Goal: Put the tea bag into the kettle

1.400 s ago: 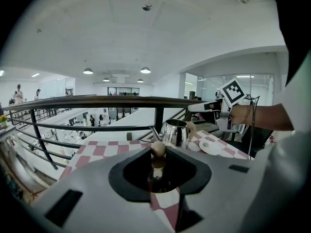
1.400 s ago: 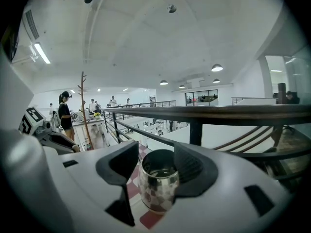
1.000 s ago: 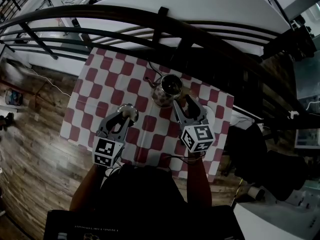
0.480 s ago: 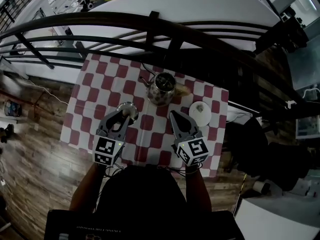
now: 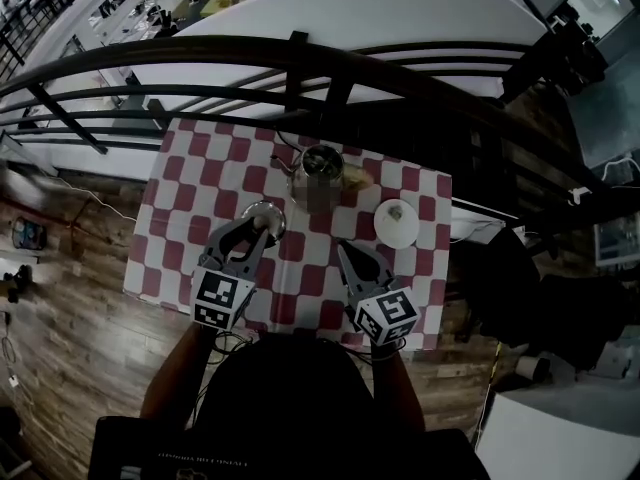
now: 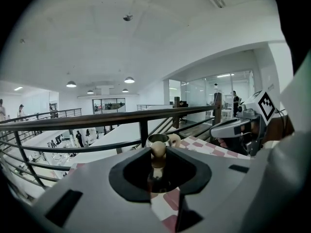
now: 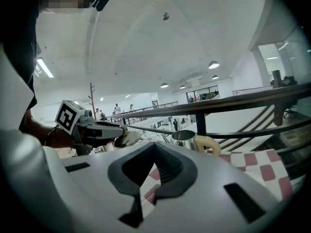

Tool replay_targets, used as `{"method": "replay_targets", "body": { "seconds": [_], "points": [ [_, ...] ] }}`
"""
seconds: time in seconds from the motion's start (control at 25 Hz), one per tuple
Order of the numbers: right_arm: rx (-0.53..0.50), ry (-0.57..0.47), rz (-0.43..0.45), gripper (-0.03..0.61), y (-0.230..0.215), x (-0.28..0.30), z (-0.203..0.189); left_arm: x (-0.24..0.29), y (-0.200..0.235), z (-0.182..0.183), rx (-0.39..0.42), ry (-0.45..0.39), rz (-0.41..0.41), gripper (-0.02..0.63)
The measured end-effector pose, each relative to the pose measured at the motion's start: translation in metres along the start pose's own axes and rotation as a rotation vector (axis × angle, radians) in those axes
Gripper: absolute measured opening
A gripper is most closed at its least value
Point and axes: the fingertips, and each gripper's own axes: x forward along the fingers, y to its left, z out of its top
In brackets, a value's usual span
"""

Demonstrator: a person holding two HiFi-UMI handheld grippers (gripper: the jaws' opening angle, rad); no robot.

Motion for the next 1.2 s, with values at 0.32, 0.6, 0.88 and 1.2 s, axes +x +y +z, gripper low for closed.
{"method": "replay_targets", "body": {
  "seconds": [0.32,0.6,0.88,1.2],
  "points": [
    [0.022,-0.002,-0.030,0.015,-0.005,-0.019,-0.008,0.007,-0.015,0.010,0.033,-0.009,-0.027,0.098],
    [0.056,0.003,-0.044,0.015,-0.007,-0.027,-0.020,0.014,-0.021,0.018,0.044,-0.022,-0.042,0.098],
    [0.075,0.007,-0.052,0.015,-0.013,-0.032,-0.027,0.025,-0.026,0.027,0.059,-0.031,-0.057,0.098],
    [0.082,0.003,-0.056,0.015,-0.018,-0.039,-0.029,0.038,-0.029,0.034,0.069,-0.037,-0.073,0.098]
  ]
}}
